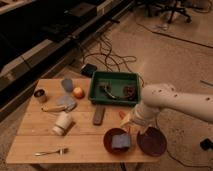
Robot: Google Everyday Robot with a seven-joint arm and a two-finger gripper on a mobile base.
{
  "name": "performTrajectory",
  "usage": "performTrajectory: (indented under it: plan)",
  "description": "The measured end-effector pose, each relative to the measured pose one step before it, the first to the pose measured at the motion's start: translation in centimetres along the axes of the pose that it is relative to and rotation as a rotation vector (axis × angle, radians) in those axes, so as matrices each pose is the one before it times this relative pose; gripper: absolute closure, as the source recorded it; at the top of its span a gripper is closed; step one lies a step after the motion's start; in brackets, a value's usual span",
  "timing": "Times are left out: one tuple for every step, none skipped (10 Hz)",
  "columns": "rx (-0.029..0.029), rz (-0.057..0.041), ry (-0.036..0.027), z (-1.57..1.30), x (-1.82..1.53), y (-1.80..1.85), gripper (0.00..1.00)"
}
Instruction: Place sponge in table surface
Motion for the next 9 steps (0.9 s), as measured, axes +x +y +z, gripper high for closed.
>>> performTrajectory:
  plan:
    - [-0.00247, -0.01242, 0.00316, 0.3, -0.086, 0.314, 0.35]
    - [-0.00215, -0.00889, 0.00402, 0.277, -0.003, 0.207, 0.35]
    - [-0.00248, -0.01203, 0.00571, 0.392, 0.098, 0.279, 0.35]
    - [0.00134, -0.01322, 0.00449, 0.369, 0.129, 0.358, 0.35]
    - [0.00627, -0.02454, 0.00967, 0.812, 0.328, 1.048, 0.35]
    - [0.00112, -0.01055, 0.00576, 0.43, 0.221, 0.658, 0.35]
    - [0.00218, -0.00643, 0.00473, 0.504, 0.281, 0.601, 0.35]
    - [0.00527, 0.00255, -0.00025, 0.438, 0.263, 0.438, 0.35]
    - [0.00746, 0.01407, 0.00066, 0.332, 0.112, 0.128, 0.35]
